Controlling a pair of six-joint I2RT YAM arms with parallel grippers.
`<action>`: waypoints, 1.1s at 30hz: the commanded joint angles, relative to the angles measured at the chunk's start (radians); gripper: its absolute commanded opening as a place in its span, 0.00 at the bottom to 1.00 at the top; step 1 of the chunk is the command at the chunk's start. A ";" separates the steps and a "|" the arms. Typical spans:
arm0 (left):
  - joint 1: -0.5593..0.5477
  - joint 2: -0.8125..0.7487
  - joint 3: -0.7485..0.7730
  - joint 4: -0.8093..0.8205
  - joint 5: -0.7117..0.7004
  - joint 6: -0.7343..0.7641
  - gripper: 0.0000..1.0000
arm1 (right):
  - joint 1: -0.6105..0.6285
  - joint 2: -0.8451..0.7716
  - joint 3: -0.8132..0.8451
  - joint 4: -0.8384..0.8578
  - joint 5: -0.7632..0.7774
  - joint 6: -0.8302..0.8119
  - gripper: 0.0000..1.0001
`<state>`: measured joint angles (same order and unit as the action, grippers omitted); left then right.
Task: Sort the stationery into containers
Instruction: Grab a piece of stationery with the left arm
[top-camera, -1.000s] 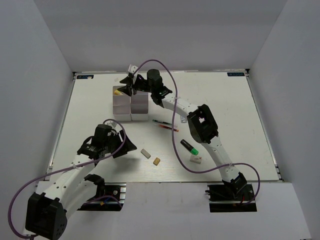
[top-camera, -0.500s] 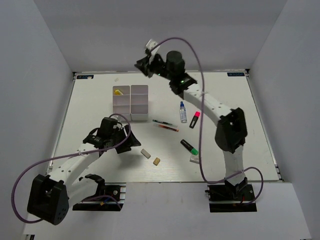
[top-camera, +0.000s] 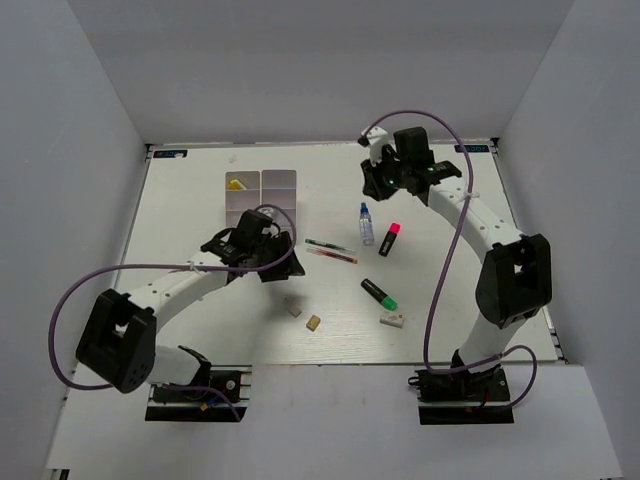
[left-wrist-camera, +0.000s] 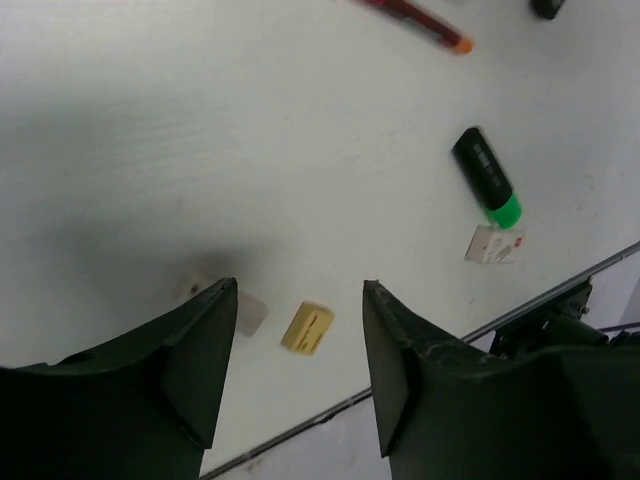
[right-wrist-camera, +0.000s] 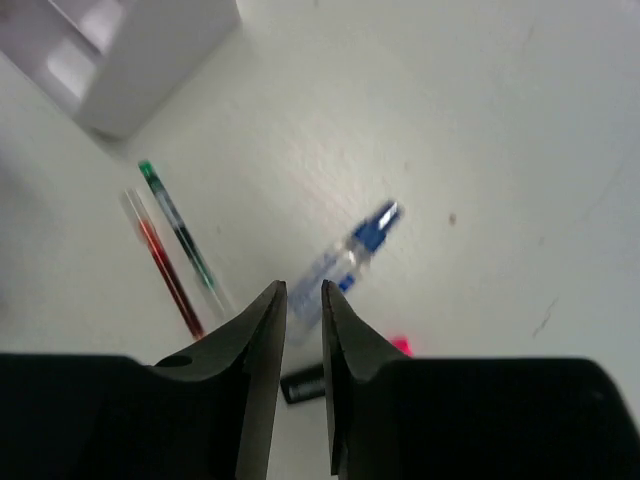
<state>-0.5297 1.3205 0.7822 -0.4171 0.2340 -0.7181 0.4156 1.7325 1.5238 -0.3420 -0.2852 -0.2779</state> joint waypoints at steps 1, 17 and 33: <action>-0.041 0.042 0.095 0.070 -0.047 0.083 0.59 | -0.052 -0.053 -0.022 -0.188 0.012 -0.004 0.27; -0.133 0.802 1.037 -0.049 -0.084 0.146 0.80 | -0.317 -0.209 -0.210 -0.246 0.097 0.183 0.09; -0.205 1.076 1.396 -0.255 -0.271 0.140 0.75 | -0.393 -0.300 -0.341 -0.218 -0.008 0.232 0.10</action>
<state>-0.7147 2.4149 2.1269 -0.6540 0.0116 -0.5705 0.0315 1.4635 1.1973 -0.5751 -0.2516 -0.0650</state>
